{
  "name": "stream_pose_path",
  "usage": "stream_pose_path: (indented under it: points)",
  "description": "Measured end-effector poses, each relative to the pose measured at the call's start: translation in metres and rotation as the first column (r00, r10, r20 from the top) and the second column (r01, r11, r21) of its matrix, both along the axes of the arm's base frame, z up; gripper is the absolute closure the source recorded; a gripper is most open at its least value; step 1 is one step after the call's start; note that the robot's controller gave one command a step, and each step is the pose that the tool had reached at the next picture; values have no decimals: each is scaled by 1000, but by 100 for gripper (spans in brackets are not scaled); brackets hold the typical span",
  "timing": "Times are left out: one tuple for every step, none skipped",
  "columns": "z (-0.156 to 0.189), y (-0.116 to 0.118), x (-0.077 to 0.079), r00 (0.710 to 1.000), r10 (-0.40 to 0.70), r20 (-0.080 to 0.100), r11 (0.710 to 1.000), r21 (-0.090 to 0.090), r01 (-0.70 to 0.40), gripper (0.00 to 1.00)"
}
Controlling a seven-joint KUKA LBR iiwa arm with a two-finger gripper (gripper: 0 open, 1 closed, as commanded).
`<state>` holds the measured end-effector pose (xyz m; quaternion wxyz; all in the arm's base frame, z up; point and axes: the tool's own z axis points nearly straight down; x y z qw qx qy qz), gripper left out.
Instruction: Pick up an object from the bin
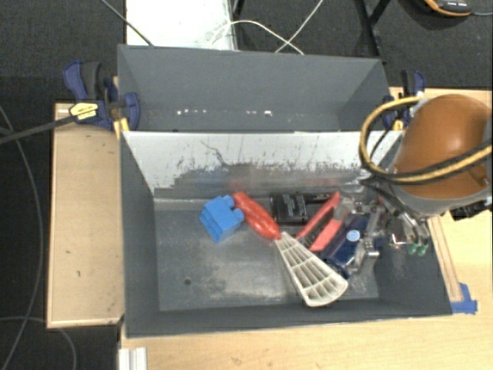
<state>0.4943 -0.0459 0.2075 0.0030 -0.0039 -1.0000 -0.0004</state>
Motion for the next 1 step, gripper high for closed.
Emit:
stream_pose_path:
  points:
    - [4, 0, 2, 1000, 4, 9, 1000, -1, -4, 0]
